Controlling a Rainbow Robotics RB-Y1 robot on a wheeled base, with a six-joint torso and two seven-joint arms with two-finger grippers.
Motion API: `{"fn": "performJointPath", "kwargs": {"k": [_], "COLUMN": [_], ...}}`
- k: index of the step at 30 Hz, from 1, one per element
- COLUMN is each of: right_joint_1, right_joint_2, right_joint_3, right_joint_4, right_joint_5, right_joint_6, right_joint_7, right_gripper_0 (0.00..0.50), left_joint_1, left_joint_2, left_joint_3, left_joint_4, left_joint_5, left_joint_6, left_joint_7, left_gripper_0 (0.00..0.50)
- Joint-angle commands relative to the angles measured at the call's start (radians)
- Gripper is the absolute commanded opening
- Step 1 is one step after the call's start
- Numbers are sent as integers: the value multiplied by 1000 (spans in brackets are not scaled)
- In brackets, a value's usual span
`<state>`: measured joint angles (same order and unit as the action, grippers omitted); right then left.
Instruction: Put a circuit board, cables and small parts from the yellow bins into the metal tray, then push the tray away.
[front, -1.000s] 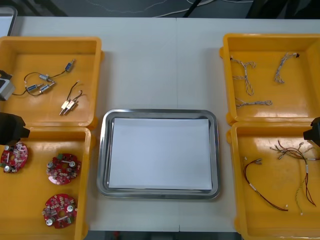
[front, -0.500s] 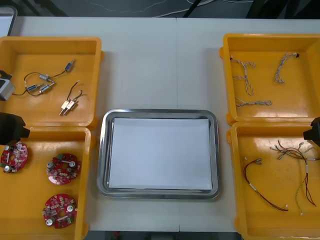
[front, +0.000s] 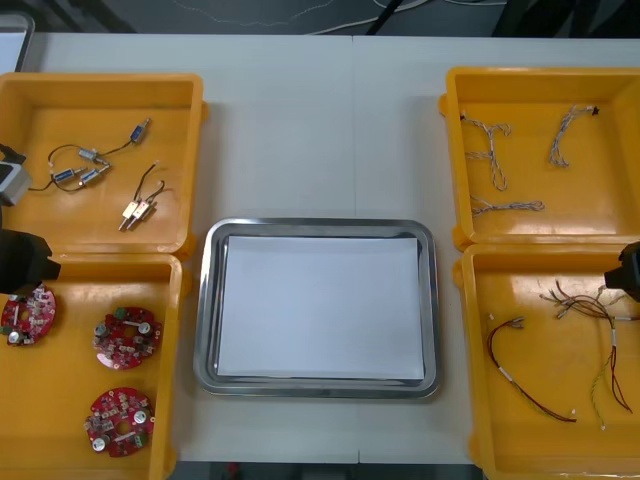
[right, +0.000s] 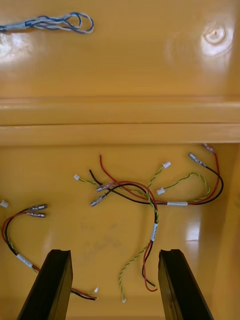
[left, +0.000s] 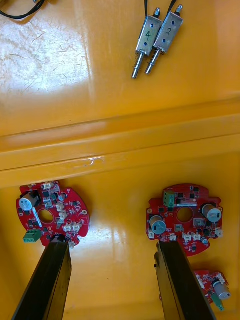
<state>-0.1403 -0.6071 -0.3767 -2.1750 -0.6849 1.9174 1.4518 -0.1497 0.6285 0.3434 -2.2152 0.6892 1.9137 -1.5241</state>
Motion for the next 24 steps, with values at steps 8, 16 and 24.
{"fn": "performJointPath", "kwargs": {"k": [8, 16, 24], "right_joint_1": [28, 38, 53], "right_joint_2": [-20, -31, -31], "right_joint_3": [-14, -18, -42], "right_joint_4": [-6, -6, 30], "right_joint_5": [5, 8, 12], "right_joint_6": [2, 2, 2], "right_joint_7": [4, 53, 176], "right_gripper_0": [500, 500, 500], "left_joint_1": [82, 269, 398], "left_joint_2": [42, 31, -23], "left_joint_3": [89, 157, 200], "left_joint_4": [-24, -133, -192], "left_joint_5": [108, 115, 96], "left_joint_6": [6, 6, -30], "left_joint_7": [25, 38, 47], "left_gripper_0": [500, 500, 500]}}
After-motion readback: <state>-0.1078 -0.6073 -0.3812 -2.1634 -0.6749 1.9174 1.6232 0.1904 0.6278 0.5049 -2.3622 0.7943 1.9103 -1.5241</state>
